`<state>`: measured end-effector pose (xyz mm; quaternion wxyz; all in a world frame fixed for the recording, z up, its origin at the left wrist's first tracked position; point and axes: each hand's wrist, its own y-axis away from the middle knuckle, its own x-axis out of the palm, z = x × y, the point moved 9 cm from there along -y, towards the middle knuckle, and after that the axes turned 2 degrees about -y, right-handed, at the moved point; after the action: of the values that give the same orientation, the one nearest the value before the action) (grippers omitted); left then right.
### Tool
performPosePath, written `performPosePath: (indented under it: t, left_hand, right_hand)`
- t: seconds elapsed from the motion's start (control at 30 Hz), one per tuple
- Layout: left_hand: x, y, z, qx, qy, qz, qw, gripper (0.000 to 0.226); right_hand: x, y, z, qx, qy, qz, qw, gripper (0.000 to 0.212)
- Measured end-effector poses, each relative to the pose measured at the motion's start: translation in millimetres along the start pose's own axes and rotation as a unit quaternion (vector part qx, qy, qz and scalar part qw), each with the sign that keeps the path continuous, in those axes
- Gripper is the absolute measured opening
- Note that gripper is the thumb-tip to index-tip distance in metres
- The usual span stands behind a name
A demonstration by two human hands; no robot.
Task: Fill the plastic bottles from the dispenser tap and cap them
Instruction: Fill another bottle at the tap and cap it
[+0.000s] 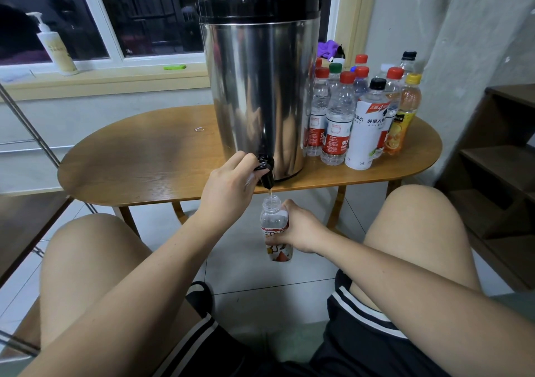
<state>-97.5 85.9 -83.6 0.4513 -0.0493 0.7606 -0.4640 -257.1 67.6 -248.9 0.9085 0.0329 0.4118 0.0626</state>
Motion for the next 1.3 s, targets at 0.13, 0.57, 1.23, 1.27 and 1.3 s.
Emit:
performPosePath:
  t: [0.13, 0.57, 1.23, 1.27, 1.3]
  left_hand:
    - [0.1, 0.0, -1.2, 0.002, 0.000, 0.002, 1.000, 0.029]
    - [0.4, 0.0, 0.1, 0.001, 0.003, 0.001, 1.000, 0.027]
    - [3.4, 0.9, 0.9, 0.011, 0.001, 0.004, 1.000, 0.034]
    - [3.5, 0.7, 1.0, 0.011, 0.000, 0.004, 1.000, 0.034]
    - [3.3, 0.4, 0.6, 0.011, -0.002, 0.004, 1.000, 0.034]
  right_hand:
    - [-0.7, -0.1, -0.8, 0.000, -0.002, -0.001, 1.000, 0.084]
    - [-0.3, 0.8, 1.0, 0.002, -0.006, 0.003, 1.000, 0.082]
    - [-1.1, 1.5, 0.9, -0.002, -0.004, -0.002, 1.000, 0.084]
    - [-1.1, 1.5, 1.2, -0.002, -0.005, -0.002, 1.000, 0.083]
    - [-1.1, 1.6, 1.2, -0.002, -0.005, -0.002, 1.000, 0.082]
